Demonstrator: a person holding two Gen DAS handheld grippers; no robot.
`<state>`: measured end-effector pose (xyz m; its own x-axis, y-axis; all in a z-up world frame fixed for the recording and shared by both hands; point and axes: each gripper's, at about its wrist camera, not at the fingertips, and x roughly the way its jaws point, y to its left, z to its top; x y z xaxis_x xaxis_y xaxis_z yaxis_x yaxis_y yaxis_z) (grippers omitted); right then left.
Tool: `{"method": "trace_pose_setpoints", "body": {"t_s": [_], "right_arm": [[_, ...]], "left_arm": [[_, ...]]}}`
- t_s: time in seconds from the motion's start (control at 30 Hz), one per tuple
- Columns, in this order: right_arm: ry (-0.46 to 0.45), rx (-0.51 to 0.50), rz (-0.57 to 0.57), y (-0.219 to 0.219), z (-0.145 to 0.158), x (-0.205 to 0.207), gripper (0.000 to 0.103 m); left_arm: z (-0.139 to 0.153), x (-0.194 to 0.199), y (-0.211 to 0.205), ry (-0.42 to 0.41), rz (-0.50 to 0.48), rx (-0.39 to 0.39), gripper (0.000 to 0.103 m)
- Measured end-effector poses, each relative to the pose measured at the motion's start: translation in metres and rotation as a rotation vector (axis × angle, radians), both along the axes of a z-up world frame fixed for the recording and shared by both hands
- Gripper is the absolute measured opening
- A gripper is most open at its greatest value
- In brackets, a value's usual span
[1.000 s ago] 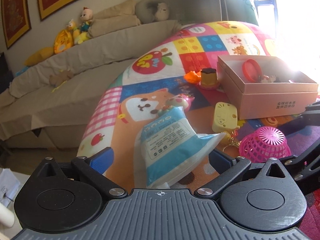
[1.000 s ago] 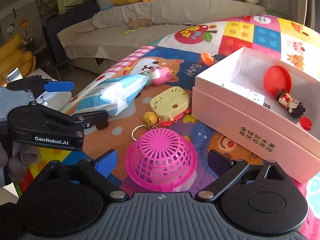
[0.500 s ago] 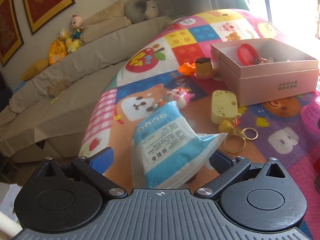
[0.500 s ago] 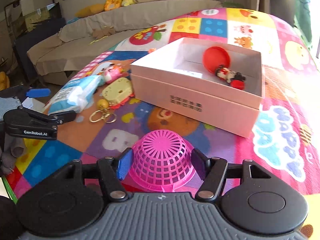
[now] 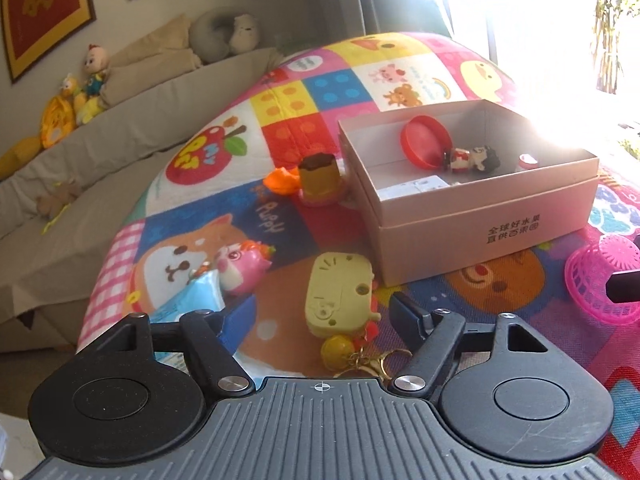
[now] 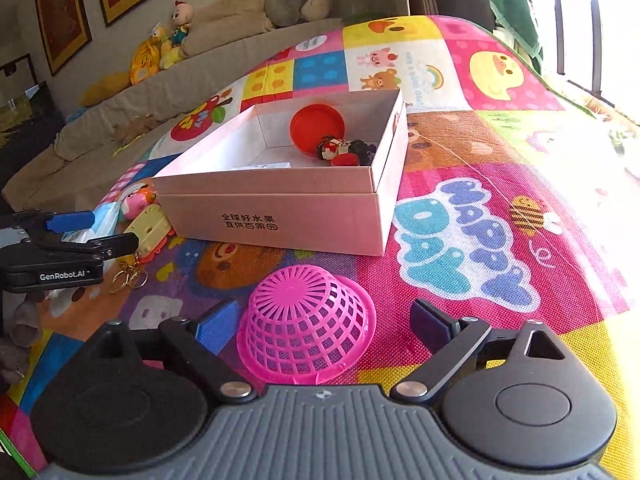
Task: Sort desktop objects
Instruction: 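Release the tissue pack and grasp the yellow cheese-shaped toy with the left tool, then lift the yellow toy and set it back down on the mat with the left tool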
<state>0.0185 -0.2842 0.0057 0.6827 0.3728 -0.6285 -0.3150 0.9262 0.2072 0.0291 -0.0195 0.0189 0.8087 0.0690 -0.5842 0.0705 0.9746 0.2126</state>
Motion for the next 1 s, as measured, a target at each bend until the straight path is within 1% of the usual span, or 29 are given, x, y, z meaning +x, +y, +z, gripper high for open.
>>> {"method": "trace_pose_setpoints", "body": {"t_s": [0.07,0.1,0.13,0.17,0.2,0.23,0.33,0.47,0.6,0.73,0.8,0.87,0.93,1.0], "right_arm": [[0.002,0.007,-0.007,-0.001,0.000,0.001,0.094],[0.002,0.008,-0.009,-0.001,0.000,0.001,0.095],[0.001,0.010,-0.010,-0.001,0.000,0.000,0.096],[0.000,0.012,-0.012,-0.001,0.000,0.000,0.097],[-0.001,0.016,-0.014,-0.002,0.000,0.000,0.098],[0.000,0.018,-0.017,-0.002,0.000,0.000,0.098],[0.001,0.021,-0.020,-0.003,0.000,0.000,0.099],[0.000,0.025,-0.018,-0.003,0.000,0.000,0.100],[0.000,0.025,-0.022,-0.003,-0.001,-0.001,0.100],[0.002,0.025,-0.030,-0.003,-0.001,0.001,0.103],[0.004,0.026,-0.028,-0.003,-0.001,0.001,0.103],[0.004,0.027,-0.026,-0.002,-0.001,0.001,0.103],[0.000,0.032,-0.024,-0.003,-0.001,0.001,0.103],[-0.003,0.038,-0.022,-0.004,-0.001,0.000,0.103]], "left_arm": [[-0.005,0.009,-0.003,0.012,0.002,0.004,0.079],[-0.007,0.013,-0.003,0.022,0.010,0.003,0.077],[-0.008,0.016,-0.002,0.029,0.018,-0.001,0.065],[-0.009,0.018,0.000,0.035,0.019,-0.010,0.056],[-0.007,0.018,0.003,0.044,0.022,-0.028,0.048],[-0.004,0.015,0.006,0.040,0.024,-0.038,0.045],[0.013,-0.001,0.013,-0.003,0.005,-0.048,0.043],[0.037,-0.023,0.020,-0.062,-0.027,-0.012,0.043],[0.051,-0.035,0.020,-0.086,-0.058,0.010,0.043],[0.060,-0.048,0.013,-0.072,-0.132,0.025,0.043],[0.062,-0.056,0.010,-0.043,-0.193,0.030,0.043],[0.063,-0.062,0.008,-0.005,-0.233,0.032,0.043],[0.064,-0.068,0.006,0.021,-0.268,0.018,0.043],[0.063,-0.068,0.002,0.031,-0.290,-0.014,0.043]]}}
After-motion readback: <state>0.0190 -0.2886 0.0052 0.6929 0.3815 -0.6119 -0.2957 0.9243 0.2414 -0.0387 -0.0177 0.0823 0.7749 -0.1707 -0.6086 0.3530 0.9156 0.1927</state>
